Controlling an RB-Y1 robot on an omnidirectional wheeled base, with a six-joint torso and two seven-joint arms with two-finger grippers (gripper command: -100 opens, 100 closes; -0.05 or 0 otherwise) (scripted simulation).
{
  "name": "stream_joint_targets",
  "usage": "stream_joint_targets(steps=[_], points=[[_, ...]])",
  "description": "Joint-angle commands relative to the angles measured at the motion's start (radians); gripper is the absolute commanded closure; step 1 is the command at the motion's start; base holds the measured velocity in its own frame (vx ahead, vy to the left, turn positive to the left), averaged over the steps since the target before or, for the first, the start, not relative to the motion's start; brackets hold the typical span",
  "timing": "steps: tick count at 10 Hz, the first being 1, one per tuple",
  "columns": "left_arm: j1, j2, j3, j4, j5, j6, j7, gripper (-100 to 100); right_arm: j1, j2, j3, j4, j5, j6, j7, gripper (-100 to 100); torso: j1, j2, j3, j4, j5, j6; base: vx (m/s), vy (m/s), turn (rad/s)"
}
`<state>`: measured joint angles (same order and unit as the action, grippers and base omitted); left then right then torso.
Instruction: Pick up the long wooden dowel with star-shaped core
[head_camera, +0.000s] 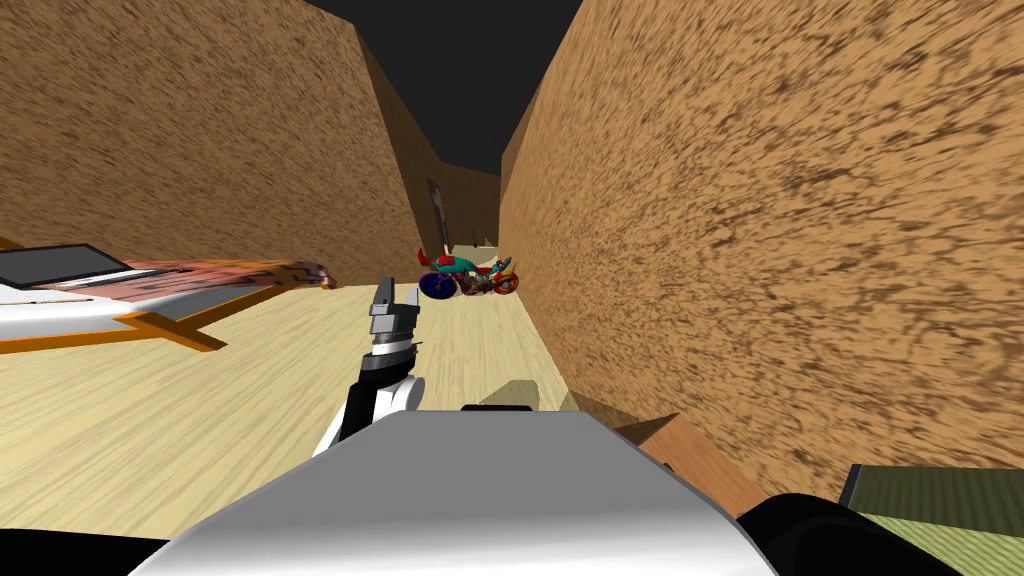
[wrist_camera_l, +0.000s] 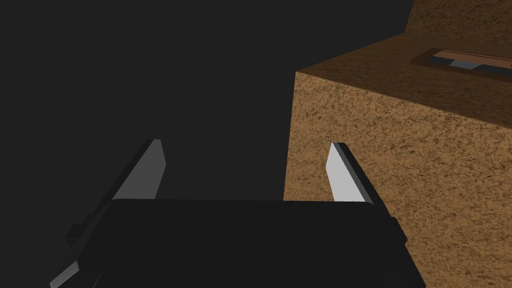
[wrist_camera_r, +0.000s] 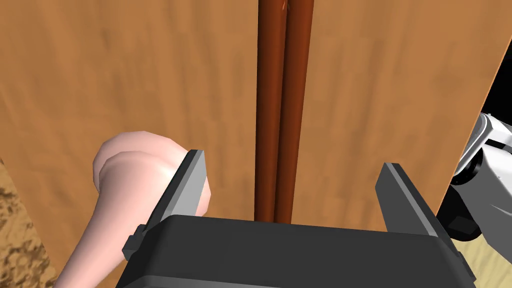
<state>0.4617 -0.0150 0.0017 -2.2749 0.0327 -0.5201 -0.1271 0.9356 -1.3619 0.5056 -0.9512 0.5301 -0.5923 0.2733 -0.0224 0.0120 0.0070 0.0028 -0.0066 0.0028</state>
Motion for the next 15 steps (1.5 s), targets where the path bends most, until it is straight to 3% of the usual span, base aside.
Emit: stream_joint_targets(steps=[1, 5, 6, 7, 8, 15], points=[[0.0, 0.0, 0.0, 0.0, 0.0, 0.0, 0.0, 0, -0.037, 0.022, 0.006, -0.003, 0.016, 0.017, -0.003, -100, 0.0, 0.0, 0.0, 0.0, 0.0, 0.0, 0.015, 0.032, -0.028], [0.001, 0.0, 0.0, 0.0, 0.0, 0.0, 0.0, 0, -0.093, 0.035, 0.0, -0.032, 0.047, 0.037, -0.018, -100, 0.0, -0.015, -0.009, -0.003, 0.0, 0.0, 0.112, 0.002, -0.089], [0.001, 0.0, 0.0, 0.0, 0.0, 0.0, 0.0, 0, -0.082, 0.035, 0.0, -0.025, 0.041, 0.032, -0.012, -100, -0.001, -0.016, -0.009, -0.004, 0.0, -0.001, 0.053, -0.009, -0.013], [0.0, 0.0, 0.0, 0.0, 0.0, 0.0, 0.0, 0, -0.084, 0.035, 0.0, -0.026, 0.042, 0.034, -0.014, 0, 0.0, -0.012, -0.007, -0.003, 0.0, -0.001, 0.01, -0.002, 0.005], [0.0, 0.0, 0.0, 0.0, 0.0, 0.0, 0.0, 0, -0.108, 0.05, 0.012, 0.024, 0.036, 0.01, -0.021, -100, 0.0, -0.01, -0.006, -0.002, 0.0, 0.0, -0.058, 0.032, 0.187], [0.0, 0.0, 0.0, 0.0, 0.0, 0.0, 0.0, 0, -0.204, 0.113, 0.059, 0.213, 0.012, -0.085, -0.053, -100, 0.003, -0.002, -0.001, 0.0, 0.001, 0.0, -0.092, 0.04, 0.166]])
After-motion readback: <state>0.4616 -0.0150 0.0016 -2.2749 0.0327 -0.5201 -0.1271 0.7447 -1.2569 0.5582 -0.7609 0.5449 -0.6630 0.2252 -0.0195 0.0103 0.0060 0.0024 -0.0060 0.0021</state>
